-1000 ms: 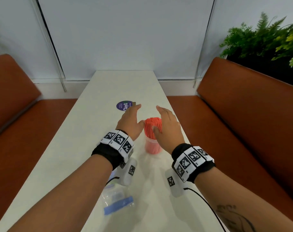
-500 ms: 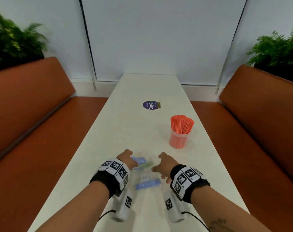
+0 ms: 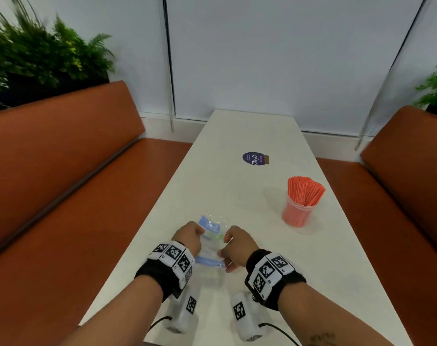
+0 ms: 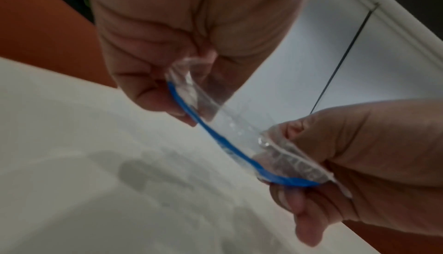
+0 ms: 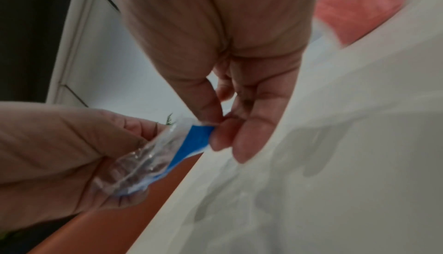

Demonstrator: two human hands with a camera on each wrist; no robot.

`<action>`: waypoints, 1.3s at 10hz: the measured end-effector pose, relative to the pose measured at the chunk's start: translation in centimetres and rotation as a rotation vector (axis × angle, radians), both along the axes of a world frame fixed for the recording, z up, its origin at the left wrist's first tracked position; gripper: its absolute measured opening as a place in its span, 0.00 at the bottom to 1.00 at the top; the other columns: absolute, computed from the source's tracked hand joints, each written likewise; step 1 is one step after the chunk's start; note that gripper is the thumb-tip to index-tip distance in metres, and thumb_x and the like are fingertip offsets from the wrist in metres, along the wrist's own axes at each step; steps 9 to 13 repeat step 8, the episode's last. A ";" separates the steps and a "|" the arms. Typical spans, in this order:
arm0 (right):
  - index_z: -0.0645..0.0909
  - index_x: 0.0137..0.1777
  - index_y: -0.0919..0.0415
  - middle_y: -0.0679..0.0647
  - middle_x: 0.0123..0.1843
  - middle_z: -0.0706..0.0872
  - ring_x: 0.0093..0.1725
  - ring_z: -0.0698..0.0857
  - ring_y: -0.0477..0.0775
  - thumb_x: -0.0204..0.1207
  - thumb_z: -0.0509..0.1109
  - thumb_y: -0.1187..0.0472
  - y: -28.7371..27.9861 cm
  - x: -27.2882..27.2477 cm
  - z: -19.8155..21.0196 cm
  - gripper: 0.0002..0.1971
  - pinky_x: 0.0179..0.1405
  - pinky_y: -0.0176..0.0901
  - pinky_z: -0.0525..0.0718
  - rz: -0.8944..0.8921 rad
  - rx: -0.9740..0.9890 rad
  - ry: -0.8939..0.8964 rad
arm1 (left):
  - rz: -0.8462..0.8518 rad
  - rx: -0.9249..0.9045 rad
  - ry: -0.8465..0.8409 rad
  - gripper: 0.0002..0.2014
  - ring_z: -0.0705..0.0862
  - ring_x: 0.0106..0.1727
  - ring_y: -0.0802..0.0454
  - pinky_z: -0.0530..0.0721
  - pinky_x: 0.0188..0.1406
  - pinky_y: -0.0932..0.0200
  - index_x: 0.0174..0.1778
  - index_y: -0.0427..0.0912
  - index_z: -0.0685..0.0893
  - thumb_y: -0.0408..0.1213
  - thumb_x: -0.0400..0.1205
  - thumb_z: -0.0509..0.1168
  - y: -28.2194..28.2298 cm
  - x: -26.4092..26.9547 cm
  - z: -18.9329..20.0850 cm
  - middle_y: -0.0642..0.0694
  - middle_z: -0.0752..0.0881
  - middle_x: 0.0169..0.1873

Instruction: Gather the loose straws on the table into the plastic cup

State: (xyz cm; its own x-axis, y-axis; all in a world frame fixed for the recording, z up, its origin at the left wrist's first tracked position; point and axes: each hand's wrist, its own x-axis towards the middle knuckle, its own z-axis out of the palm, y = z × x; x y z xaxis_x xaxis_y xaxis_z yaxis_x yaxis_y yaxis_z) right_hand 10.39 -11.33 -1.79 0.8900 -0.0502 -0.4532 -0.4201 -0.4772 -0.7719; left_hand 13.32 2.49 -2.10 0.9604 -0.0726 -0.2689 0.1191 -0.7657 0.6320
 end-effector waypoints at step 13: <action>0.77 0.63 0.59 0.54 0.65 0.78 0.62 0.77 0.54 0.76 0.68 0.55 7.1 -1.7 0.8 0.17 0.55 0.39 0.73 0.484 -0.336 -0.082 | -0.060 0.369 -0.141 0.20 0.63 0.78 0.45 0.66 0.76 0.49 0.70 0.49 0.73 0.32 0.82 0.56 10.5 -2.5 0.0 0.47 0.64 0.78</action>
